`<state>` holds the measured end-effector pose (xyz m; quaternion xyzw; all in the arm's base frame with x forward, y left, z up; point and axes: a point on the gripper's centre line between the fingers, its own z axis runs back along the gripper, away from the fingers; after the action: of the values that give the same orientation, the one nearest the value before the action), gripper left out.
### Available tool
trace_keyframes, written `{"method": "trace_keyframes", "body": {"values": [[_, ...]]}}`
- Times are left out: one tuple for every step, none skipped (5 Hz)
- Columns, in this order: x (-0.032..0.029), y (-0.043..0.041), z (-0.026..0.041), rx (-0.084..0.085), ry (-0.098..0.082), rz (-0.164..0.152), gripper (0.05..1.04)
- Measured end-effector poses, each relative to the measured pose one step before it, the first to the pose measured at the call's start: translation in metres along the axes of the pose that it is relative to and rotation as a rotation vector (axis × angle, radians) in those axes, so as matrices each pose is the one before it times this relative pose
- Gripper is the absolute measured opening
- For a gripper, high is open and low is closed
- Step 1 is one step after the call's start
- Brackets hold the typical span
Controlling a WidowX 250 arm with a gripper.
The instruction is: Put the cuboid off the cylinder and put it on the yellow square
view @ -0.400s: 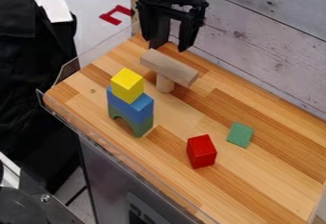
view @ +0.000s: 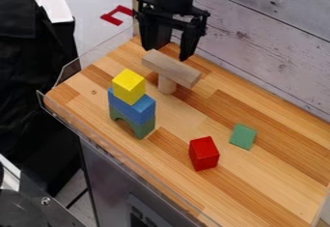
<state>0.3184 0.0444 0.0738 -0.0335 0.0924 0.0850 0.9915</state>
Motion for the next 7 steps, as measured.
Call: {"method": "trace_keyframes", "body": {"values": [[0.0052, -0.00618, 0.0008, -0.0279, 0.034, 0.0159, 0.999], [0.00199, -0.00349, 0.00336, -0.0166, -0.0007, 0.0723, 0.999], [-0.00095, -0.00193, -0.00112, -0.0247, -0.0501, 0.235, 0.999], [-0.00505, 0.0011, -0.00457, -0.0302, -0.0412, 0.1752, 0.999], [-0.00413, -0.00141, -0.00248, -0.0425, -0.0232, 0.1417, 0.999], [-0.00254, 0.0026, -0.00524, -0.041, -0.0405, 0.1905, 0.999], [0.00042, -0.00138, -0.00876, -0.0445, -0.0179, 0.1516, 0.999]]}}
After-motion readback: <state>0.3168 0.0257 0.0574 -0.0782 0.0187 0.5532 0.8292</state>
